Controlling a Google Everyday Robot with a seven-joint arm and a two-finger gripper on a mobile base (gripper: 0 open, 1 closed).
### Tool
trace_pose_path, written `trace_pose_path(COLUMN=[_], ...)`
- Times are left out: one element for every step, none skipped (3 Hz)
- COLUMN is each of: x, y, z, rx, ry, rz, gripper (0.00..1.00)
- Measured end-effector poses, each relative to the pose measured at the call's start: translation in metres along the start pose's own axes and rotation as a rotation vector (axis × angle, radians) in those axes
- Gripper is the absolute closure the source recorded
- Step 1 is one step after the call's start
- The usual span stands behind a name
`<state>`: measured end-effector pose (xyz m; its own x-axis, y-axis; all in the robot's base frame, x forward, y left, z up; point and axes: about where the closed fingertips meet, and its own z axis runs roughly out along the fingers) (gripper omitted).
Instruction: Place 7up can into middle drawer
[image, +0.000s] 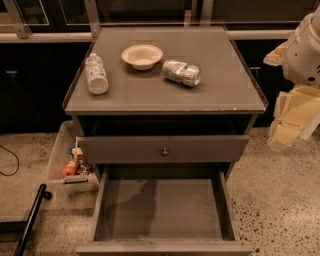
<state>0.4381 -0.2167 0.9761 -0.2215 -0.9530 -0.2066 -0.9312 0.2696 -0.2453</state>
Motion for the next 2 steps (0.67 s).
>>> trace_pose_path(x=[-0.002, -0.012], y=[-0.003, -0.017], z=[0.000, 0.005], rx=[0.013, 0.038], ry=[-0.004, -0.038], rz=[-0.006, -0.038], gripper=[0.00, 0.00])
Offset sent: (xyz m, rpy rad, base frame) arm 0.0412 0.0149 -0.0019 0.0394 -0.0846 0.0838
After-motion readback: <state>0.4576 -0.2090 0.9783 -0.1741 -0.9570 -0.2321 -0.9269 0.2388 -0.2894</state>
